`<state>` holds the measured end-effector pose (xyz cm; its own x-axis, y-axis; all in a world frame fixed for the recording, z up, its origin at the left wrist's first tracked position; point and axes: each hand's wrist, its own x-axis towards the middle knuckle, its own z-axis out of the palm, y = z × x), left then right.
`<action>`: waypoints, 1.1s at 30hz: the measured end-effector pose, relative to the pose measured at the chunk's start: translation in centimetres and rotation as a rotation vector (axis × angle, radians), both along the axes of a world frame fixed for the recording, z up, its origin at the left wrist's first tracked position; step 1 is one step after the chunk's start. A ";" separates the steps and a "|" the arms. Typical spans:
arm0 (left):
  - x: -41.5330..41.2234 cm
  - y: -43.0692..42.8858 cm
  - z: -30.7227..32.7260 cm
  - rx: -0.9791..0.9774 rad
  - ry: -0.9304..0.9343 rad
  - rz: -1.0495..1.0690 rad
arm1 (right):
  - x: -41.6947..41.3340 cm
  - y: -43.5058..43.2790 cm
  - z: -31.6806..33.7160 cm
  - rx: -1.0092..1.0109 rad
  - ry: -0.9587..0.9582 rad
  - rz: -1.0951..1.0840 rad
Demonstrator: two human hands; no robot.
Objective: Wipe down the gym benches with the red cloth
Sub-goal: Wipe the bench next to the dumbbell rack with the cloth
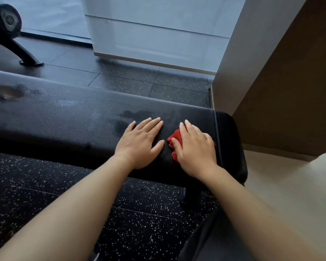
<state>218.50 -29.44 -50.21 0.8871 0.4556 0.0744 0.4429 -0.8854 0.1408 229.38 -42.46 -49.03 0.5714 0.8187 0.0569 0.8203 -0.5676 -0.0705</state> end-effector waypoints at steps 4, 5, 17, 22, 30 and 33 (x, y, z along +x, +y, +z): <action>0.3 0.3 0.1 -0.018 0.001 0.019 | 2.3 3.8 0.2 0.022 0.006 -0.046; 0.3 0.3 0.1 -0.022 0.006 0.019 | 2.8 4.7 0.3 0.027 0.008 -0.053; 0.2 0.3 -0.3 -0.008 0.011 0.044 | 1.1 1.4 0.2 0.006 0.002 0.024; 0.4 0.4 -0.1 -0.017 0.001 0.052 | 3.9 6.0 0.4 0.030 0.028 0.006; 0.5 0.3 0.0 0.005 -0.018 0.058 | 7.5 11.9 0.8 0.003 0.027 -0.057; 0.5 0.3 0.1 0.008 -0.021 0.064 | 7.5 12.0 0.8 0.007 0.024 -0.062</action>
<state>219.00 -29.16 -50.09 0.8546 0.5103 0.0963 0.4955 -0.8567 0.1432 236.89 -30.42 -48.21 0.6221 0.7815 0.0482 0.7817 -0.6165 -0.0942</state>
